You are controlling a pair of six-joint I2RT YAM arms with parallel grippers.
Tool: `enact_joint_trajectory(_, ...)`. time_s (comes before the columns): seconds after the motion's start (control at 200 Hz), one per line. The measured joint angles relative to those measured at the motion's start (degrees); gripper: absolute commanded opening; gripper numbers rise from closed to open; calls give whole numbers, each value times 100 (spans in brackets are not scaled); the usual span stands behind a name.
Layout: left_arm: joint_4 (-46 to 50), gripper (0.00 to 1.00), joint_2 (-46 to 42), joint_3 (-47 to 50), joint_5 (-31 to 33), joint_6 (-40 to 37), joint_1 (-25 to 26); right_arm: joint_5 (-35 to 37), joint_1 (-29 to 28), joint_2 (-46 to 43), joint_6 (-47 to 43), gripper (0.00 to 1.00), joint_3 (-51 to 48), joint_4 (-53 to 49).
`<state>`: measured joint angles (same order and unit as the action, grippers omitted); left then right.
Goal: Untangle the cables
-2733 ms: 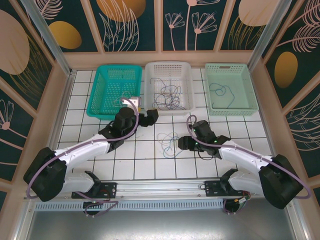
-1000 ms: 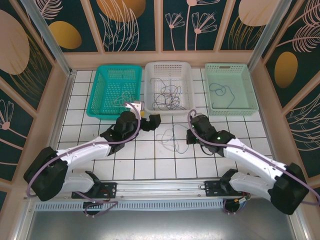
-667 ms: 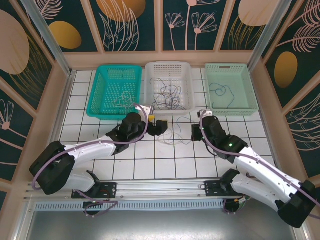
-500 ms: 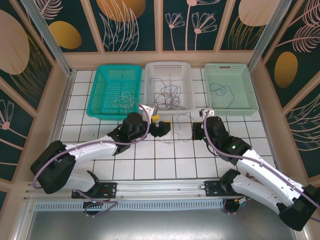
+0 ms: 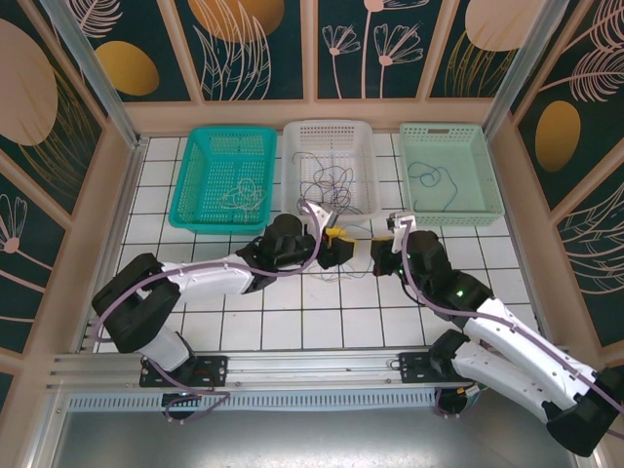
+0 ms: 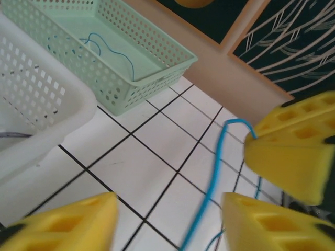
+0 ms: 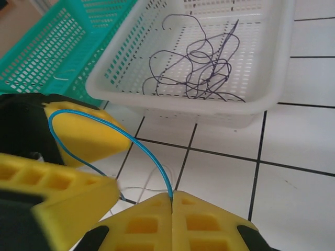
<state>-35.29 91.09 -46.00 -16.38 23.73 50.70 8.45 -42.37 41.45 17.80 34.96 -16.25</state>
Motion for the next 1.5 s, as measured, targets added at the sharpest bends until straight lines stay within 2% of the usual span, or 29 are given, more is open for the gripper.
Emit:
enact_joint_trajectory(0.06,72,21,37,-94,81,-22,0,2,0,-59,-24,0,-4,7)
enact_joint_trajectory(0.125,232,16,37,-208,254,-116,2,7,0,-68,-57,0,-4,4)
enact_joint_trajectory(0.35,1095,15,-42,-398,986,-608,0,-4,7,387,-101,0,-4,-76)
enact_joint_trajectory(0.585,2476,16,-94,-879,1646,-1519,33,-175,37,1095,-149,0,48,-229)
enact_joint_trajectory(0.726,3362,15,-79,-1335,1958,-2138,122,-286,39,1187,-256,0,127,-286)
enact_joint_trajectory(0.876,3897,14,13,-1561,2247,-2603,219,-461,72,1187,-299,0,155,-286)
enact_joint_trajectory(0.926,4015,21,26,-1561,2385,-2697,238,-514,81,1187,-315,0,155,-286)
enact_joint_trajectory(1.006,4089,25,26,-1558,2710,-2736,286,-551,109,1187,-317,0,155,-286)
enact_joint_trajectory(1.041,4070,36,22,-1558,2903,-2706,308,-551,129,1187,-317,0,155,-286)
enact_joint_trajectory(1.111,3976,45,-7,-1526,3340,-2562,363,-544,201,1185,-302,0,155,-286)
enact_joint_trajectory(1.141,3912,57,-39,-1488,3508,-2494,389,-535,256,1180,-291,0,155,-284)
enact_joint_trajectory(1.171,3838,62,-96,-1432,3663,-2444,424,-529,315,1167,-267,0,155,-284)
enact_joint_trajectory(1.261,3615,69,-376,-1176,3947,-2236,522,-533,557,1056,-208,0,155,-280)
enact_joint_trajectory(1.331,3373,70,-636,-940,3930,-2107,566,-568,785,925,-129,0,155,-254)
enact_joint_trajectory(1.501,2671,69,-1165,-345,3042,-1956,568,-822,1047,863,55,0,157,-59)
